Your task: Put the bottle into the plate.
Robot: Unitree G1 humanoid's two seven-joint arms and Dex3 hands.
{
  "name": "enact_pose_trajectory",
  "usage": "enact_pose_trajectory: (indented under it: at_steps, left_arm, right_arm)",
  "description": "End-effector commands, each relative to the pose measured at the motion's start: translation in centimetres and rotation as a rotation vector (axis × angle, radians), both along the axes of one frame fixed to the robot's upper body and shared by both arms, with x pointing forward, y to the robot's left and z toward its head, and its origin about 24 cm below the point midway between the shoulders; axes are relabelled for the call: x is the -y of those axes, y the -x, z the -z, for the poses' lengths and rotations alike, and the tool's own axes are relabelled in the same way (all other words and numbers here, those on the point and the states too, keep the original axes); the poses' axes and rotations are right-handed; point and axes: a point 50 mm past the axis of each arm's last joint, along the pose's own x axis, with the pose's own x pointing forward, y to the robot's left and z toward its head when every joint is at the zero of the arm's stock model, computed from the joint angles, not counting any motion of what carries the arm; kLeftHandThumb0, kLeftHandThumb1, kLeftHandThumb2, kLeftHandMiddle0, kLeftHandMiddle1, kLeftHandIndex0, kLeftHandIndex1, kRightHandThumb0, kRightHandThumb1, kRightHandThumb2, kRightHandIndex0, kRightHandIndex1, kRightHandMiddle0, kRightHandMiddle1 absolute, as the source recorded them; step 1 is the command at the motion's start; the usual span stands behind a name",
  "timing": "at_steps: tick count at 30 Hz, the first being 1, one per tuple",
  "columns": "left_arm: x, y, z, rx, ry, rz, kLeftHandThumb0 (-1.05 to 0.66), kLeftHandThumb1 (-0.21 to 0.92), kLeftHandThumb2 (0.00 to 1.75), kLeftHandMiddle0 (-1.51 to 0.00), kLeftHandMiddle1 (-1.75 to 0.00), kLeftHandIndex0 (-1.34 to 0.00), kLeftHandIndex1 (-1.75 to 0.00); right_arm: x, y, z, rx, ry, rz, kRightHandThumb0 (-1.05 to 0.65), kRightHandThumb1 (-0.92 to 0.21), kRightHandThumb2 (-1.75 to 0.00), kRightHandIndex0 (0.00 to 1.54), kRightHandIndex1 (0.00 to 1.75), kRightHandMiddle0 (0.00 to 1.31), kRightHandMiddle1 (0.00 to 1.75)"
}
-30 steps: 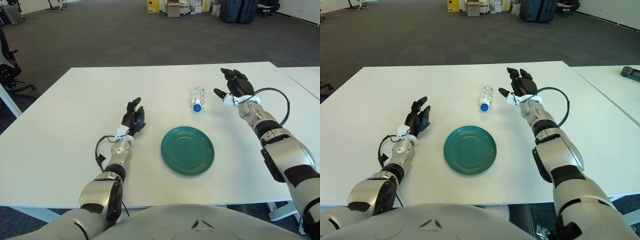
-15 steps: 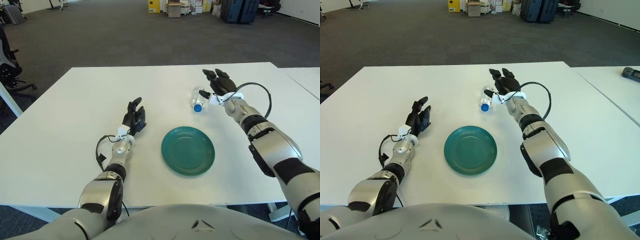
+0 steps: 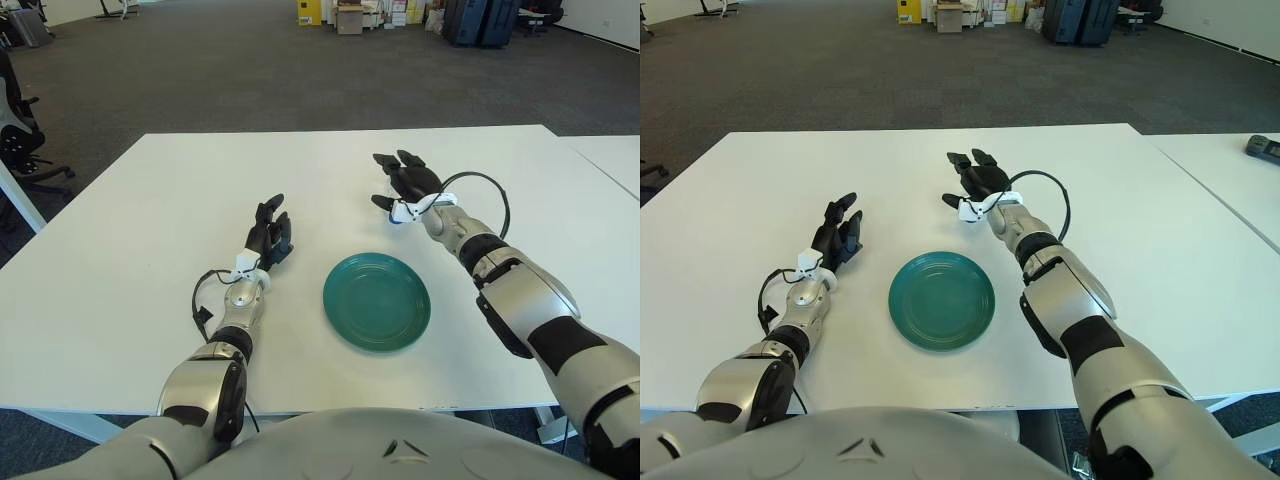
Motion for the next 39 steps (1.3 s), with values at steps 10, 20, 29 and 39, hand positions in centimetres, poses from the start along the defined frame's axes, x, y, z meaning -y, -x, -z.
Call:
enact_pose_trajectory:
  at_steps: [10,20,29,39]
  left_arm:
    - [0.4,2.8,2.9,-0.154,0.021,0.009,-0.91,0.92,0.75,-0.37,0.00,0.00,-0.70]
    - [0.2,3.1,3.0,-0.149,0.032,-0.001,-0.87,0.92,0.73,-0.38,0.00,0.00,-0.72]
    - [-0.4,3.3,3.0,-0.143,0.026,-0.006,-0.85,0.92,0.74,-0.41,-0.02,0.00,-0.75]
    - [-0.9,3.4,3.0,-0.137,0.031,0.001,-0.85,0.92,0.75,-0.41,-0.02,0.00,-0.77]
  right_arm:
    - [-0.7,0.6,0.9,-0.038,0.034,-0.034,-0.90,-0.92,-0.96,0.11,0.03,0.00,0.35]
    - [-0.3,1.3,2.6,-0.186,0.045,-0.019,-0.89,-0.92,-1.00,0.26,0.08,0.00,0.40]
    - [0.4,1.4,3.2,-0.253,0.037,0.012,-0.89,-0.92,-1.04,0.30,0.08,0.00,0.50]
    - [1.4,1.6,3.7,-0.300,0.026,0.050,-0.88,-0.92,-1.06,0.34,0.08,0.00,0.56]
